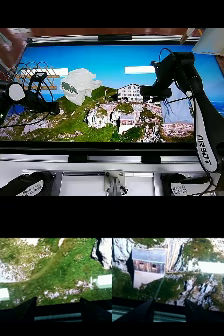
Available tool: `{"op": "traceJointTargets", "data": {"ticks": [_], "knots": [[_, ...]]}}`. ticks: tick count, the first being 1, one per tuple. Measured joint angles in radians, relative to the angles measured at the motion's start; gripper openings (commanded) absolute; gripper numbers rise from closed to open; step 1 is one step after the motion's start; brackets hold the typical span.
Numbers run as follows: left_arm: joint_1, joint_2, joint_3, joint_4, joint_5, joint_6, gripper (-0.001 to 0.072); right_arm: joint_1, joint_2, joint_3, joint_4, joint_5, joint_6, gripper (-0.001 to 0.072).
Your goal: Fold the shirts.
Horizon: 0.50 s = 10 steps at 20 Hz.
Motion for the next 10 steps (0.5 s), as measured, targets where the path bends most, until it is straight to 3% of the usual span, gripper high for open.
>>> {"op": "traceJointTargets", "data": {"ticks": [10], "knots": [[0.0,0.0,0.0,-0.002,0.051,0.0,0.0596,0.0,0.0,0.0,0.0,0.034,0.0,0.0511]]}}
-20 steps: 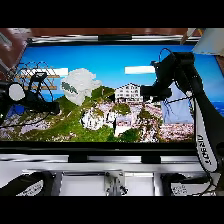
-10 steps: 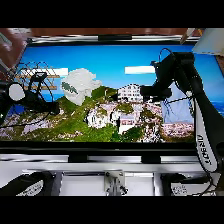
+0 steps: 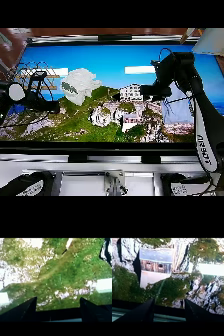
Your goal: Fold the shirts.
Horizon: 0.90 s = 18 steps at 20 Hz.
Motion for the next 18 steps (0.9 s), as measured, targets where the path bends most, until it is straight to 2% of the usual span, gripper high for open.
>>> {"op": "traceJointTargets", "data": {"ticks": [4,6,9,10,11,15,16,17,18], "knots": [[0.0,-0.004,0.0,-0.061,0.086,-0.005,0.0577,0.0,0.0,0.0,-0.001,0.045,-0.004,0.0511],[0.003,-0.031,0.003,-0.11,0.162,-0.052,0.0682,0.0,0.0,0.0,-0.01,0.074,-0.02,0.0511],[0.027,-0.145,0.039,-0.176,0.258,-0.112,0.0683,0.0,0.0,0.0,-0.028,0.117,-0.032,0.0513],[0.037,-0.197,0.062,-0.198,0.276,-0.123,0.0684,0.0,0.0,0.0,-0.032,0.125,-0.039,0.0627],[0.048,-0.259,0.093,-0.217,0.292,-0.132,0.0684,0.0,0.0,0.0,-0.035,0.131,-0.047,0.0686],[0.073,-0.475,0.241,-0.253,0.321,-0.149,0.0663,0.0,0.0,0.0,-0.029,0.122,-0.083,0.0686],[0.077,-0.52,0.281,-0.259,0.322,-0.151,0.0567,0.0,0.0,0.0,-0.025,0.123,-0.09,0.0685],[0.078,-0.558,0.318,-0.269,0.327,-0.153,0.0257,0.0,0.0,0.0,-0.024,0.124,-0.093,0.0684],[0.079,-0.588,0.347,-0.277,0.328,-0.153,0.0041,0.0,0.0,0.0,-0.023,0.126,-0.099,0.0684]]}}
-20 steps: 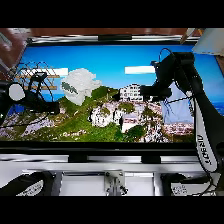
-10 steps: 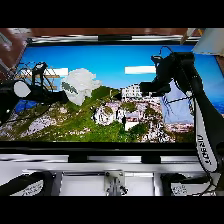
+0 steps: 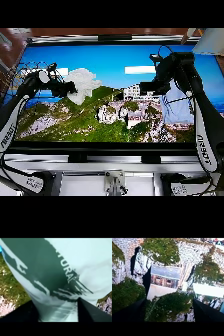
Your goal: Fold the shirts.
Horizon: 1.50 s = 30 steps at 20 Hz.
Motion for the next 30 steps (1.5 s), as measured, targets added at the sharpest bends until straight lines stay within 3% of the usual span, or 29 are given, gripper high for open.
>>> {"op": "traceJointTargets", "data": {"ticks": [3,5,8,10,13,17,18,19,20,22,24,30], "knots": [[0.002,-0.033,0.068,-0.04,-0.001,0.027,0.0034,0.0,0.0,0.002,0.003,0.006,-0.004,0.0677],[-0.007,0.013,0.106,-0.056,-0.012,0.104,0.0034,0.0,0.008,0.013,0.003,-0.013,-0.008,0.0677],[-0.055,0.191,0.137,-0.072,-0.033,0.241,0.0034,0.0,0.08,0.043,-0.009,-0.029,-0.013,0.0677],[-0.123,0.349,0.139,-0.082,-0.047,0.29,0.0035,0.0,0.167,0.061,-0.028,-0.031,-0.014,0.0677],[-0.271,0.52,0.079,-0.089,-0.059,0.292,0.0035,0.0,0.314,0.073,-0.061,-0.04,0.016,0.0677],[-0.497,0.601,-0.148,-0.084,-0.024,0.204,0.0052,0.0,0.454,0.078,-0.076,-0.103,0.074,0.0677],[-0.538,0.605,-0.223,-0.079,0.013,0.166,0.0265,0.0,0.473,0.074,-0.079,-0.125,0.085,0.0677],[-0.565,0.604,-0.289,-0.07,0.051,0.12,0.0592,0.0,0.486,0.061,-0.08,-0.143,0.096,0.0678],[-0.584,0.6,-0.349,-0.069,0.083,0.062,0.072,0.0,0.495,0.04,-0.08,-0.152,0.099,0.0687],[-0.591,0.595,-0.417,-0.072,0.111,-0.031,0.072,0.0,0.506,-0.03,-0.079,-0.147,0.098,0.0687],[-0.552,0.6,-0.439,-0.071,0.095,-0.068,0.072,0.0,0.509,-0.122,-0.075,-0.106,0.087,0.0686],[-0.313,0.633,-0.5,-0.089,-0.192,0.003,0.072,-0.103,0.418,-0.363,0.069,-0.093,-0.023,0.0685]]}}
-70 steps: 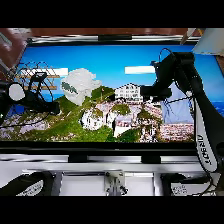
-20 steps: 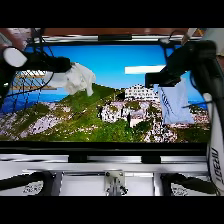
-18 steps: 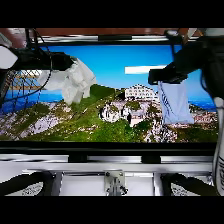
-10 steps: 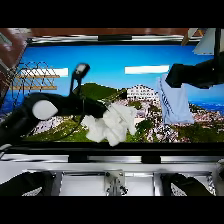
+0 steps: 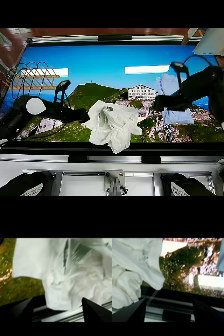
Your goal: Fold the shirts.
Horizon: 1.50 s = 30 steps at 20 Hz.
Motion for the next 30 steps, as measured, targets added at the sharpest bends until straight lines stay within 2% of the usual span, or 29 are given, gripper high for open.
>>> {"op": "traceJointTargets", "data": {"ticks": [3,10,11,13,15,16,23,26,27,28,29,30], "knots": [[0.035,0.003,-0.122,-0.068,-0.029,0.033,0.072,-0.08,-0.076,-0.104,0.123,-0.004,-0.051,0.0684],[-0.064,-0.083,-0.337,-0.313,0.229,0.058,0.0717,-0.092,-0.198,-0.208,0.232,0.031,-0.114,0.0686],[-0.08,-0.104,-0.346,-0.346,0.267,0.066,0.0615,-0.084,-0.211,-0.213,0.235,0.04,-0.117,0.0686],[-0.101,-0.134,-0.356,-0.404,0.333,0.08,0.0351,-0.073,-0.24,-0.218,0.246,0.051,-0.119,0.0686],[-0.108,-0.15,-0.362,-0.438,0.381,0.09,0.0124,-0.066,-0.268,-0.22,0.261,0.058,-0.12,0.0686],[-0.109,-0.154,-0.363,-0.45,0.396,0.094,0.0037,-0.065,-0.28,-0.222,0.27,0.064,-0.12,0.0686],[-0.105,-0.16,-0.367,-0.479,0.433,0.143,0.0036,0.01,-0.351,-0.225,0.314,0.114,-0.121,0.0685],[-0.103,-0.14,-0.367,-0.48,0.441,0.15,0.0036,0.098,-0.369,-0.225,0.27,0.155,-0.12,0.0673],[-0.098,-0.128,-0.367,-0.48,0.446,0.152,0.0036,0.118,-0.373,-0.225,0.242,0.167,-0.107,0.0462],[-0.09,-0.117,-0.366,-0.48,0.45,0.154,0.0036,0.134,-0.377,-0.225,0.216,0.182,-0.091,0.0147],[-0.079,-0.103,-0.364,-0.48,0.452,0.166,0.0035,0.146,-0.378,-0.225,0.198,0.189,-0.081,0.0087],[-0.064,-0.087,-0.359,-0.479,0.452,0.183,0.0035,0.156,-0.38,-0.223,0.178,0.195,-0.064,0.0086]]}}
